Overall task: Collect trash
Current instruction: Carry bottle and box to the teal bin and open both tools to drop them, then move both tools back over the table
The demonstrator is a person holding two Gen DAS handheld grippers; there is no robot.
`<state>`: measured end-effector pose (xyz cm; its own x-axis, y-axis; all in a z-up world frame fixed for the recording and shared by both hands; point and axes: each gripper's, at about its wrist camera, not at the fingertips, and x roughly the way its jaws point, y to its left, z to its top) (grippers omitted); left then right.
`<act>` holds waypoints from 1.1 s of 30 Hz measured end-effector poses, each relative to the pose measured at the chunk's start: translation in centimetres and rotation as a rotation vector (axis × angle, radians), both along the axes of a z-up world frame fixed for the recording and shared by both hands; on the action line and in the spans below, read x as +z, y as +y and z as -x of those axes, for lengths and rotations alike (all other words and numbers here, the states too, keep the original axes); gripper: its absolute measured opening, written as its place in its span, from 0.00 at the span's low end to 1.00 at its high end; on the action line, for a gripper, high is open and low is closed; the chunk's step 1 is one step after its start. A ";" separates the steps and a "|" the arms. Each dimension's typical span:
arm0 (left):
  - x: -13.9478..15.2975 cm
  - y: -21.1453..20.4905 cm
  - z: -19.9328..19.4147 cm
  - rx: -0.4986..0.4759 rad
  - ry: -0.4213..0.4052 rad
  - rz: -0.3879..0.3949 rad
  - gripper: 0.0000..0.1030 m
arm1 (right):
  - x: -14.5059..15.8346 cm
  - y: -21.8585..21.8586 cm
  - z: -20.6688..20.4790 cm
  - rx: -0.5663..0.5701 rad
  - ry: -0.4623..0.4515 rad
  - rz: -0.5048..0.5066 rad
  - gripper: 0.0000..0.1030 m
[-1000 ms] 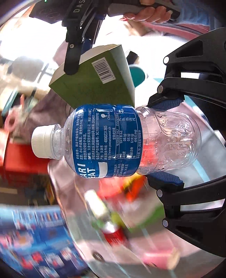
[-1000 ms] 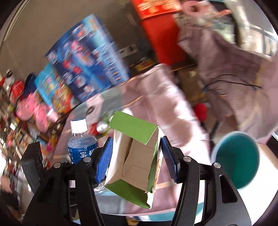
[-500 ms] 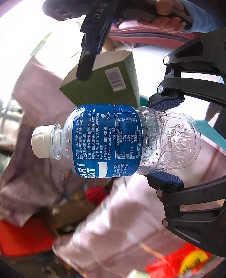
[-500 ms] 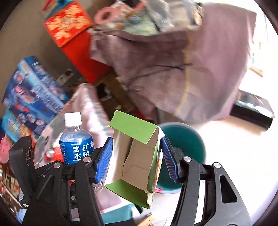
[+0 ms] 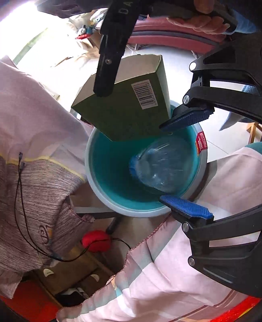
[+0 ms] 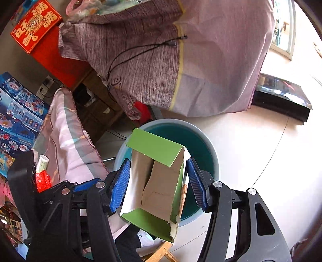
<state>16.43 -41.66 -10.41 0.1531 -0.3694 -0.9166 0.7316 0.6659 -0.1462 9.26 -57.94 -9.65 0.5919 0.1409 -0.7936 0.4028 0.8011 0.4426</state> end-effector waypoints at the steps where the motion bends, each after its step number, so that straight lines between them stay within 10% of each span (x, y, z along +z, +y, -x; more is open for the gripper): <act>1: -0.3 0.2 -0.3 0.006 0.002 -0.002 0.64 | -0.4 0.0 -0.1 0.000 0.009 0.000 0.54; 11: 0.7 2.1 0.1 0.059 -0.020 0.006 0.86 | -2.0 0.2 -0.3 -0.002 0.070 -0.001 0.61; 33: 3.3 6.9 1.6 0.109 -0.032 0.071 0.89 | -1.0 2.3 -0.2 -0.025 0.130 -0.020 0.81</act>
<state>14.84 -34.78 -7.09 0.2245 -0.4133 -0.8825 0.6607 0.7303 -0.1739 9.43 -55.62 -10.67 0.4875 0.1442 -0.8612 0.4775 0.7817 0.4012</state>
